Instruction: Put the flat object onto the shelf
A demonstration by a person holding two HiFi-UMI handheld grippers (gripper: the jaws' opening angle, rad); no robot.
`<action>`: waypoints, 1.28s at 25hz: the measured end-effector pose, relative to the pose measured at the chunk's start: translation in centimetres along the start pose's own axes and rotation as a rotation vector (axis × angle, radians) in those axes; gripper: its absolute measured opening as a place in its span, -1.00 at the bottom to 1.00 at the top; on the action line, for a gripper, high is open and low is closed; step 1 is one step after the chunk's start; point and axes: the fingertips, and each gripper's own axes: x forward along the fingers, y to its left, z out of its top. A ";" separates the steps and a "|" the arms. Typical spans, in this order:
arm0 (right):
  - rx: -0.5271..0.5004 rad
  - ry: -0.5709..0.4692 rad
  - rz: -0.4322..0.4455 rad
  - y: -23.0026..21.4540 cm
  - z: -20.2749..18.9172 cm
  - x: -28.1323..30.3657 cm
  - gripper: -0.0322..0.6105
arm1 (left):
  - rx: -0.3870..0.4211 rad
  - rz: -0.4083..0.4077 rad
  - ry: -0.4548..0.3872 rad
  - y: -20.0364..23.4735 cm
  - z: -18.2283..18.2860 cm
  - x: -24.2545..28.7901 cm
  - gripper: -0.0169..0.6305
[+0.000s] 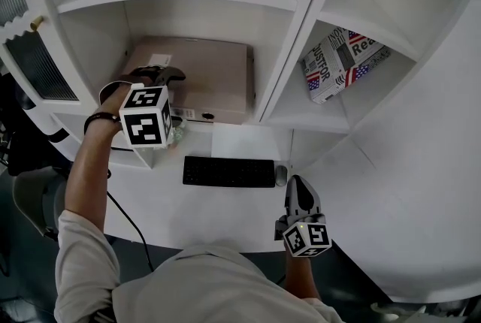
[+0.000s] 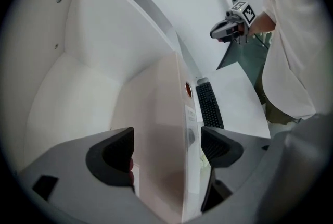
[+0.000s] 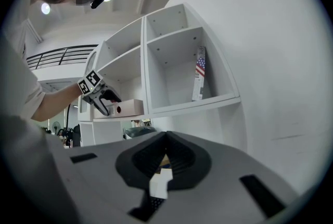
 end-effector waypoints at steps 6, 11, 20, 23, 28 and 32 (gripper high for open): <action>-0.004 -0.004 0.018 1.2 0.2 -0.4 -0.89 | -0.069 0.112 -0.102 -0.1 1.0 -2.2 0.26; -0.008 -0.010 0.045 2.6 0.5 -0.4 -0.89 | -0.157 0.221 -0.187 0.5 1.3 -4.1 0.15; -0.028 -0.034 0.079 4.2 1.8 -0.6 -0.89 | -0.414 0.336 -0.421 0.0 1.9 -8.3 -0.04; -0.032 -0.038 0.093 4.9 2.1 -0.6 -0.89 | -0.499 0.388 -0.464 -0.4 1.3 -9.4 -0.09; -0.036 -0.043 0.113 6.1 2.3 -0.5 -0.89 | -0.658 0.480 -0.551 -1.1 0.0 -11.6 -0.27; -0.049 -0.047 0.130 6.9 2.6 -0.4 -0.89 | -0.754 0.519 -0.606 -2.5 -0.8 -12.7 -0.32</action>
